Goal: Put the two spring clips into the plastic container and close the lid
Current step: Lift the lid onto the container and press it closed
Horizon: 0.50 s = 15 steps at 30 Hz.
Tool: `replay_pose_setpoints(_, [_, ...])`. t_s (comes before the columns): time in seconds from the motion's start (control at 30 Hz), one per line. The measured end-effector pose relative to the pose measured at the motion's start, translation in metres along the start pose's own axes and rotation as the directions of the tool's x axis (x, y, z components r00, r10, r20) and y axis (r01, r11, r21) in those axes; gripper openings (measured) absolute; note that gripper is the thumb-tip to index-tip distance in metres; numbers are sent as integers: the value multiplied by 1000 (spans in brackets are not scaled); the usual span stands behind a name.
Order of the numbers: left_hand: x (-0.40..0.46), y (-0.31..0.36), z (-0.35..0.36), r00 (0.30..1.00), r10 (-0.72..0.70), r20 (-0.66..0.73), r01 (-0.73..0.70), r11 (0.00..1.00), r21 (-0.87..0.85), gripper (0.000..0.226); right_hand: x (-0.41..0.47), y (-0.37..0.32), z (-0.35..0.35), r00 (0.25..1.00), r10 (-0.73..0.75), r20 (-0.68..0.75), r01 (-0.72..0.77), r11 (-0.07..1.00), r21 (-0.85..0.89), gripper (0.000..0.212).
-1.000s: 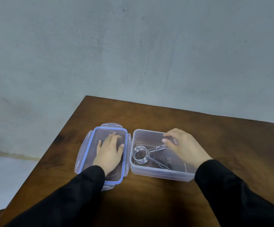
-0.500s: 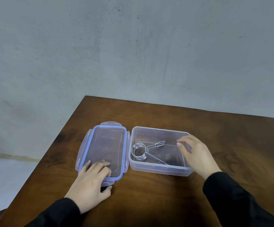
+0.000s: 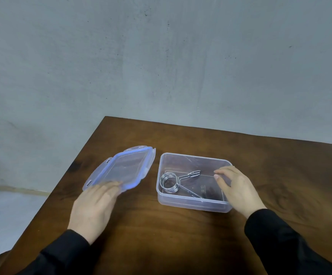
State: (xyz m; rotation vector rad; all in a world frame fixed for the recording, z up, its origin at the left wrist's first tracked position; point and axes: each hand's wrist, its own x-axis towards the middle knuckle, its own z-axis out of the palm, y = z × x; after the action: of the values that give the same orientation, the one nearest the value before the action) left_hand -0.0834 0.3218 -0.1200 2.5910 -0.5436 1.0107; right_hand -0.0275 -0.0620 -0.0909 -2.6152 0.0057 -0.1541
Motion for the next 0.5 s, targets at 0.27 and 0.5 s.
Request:
replay_pose_setpoints(0.27, [83,19,-58,880,-223,-420,139,965,-221,20,1,-8,-5,1000,14,1,-14,1000,26,35])
replay_pose_setpoints(0.5, [151,78,-79,844,-496,-204,144,576,-805,23,6,-41,-39,995,-99,-4,77,750,657,49])
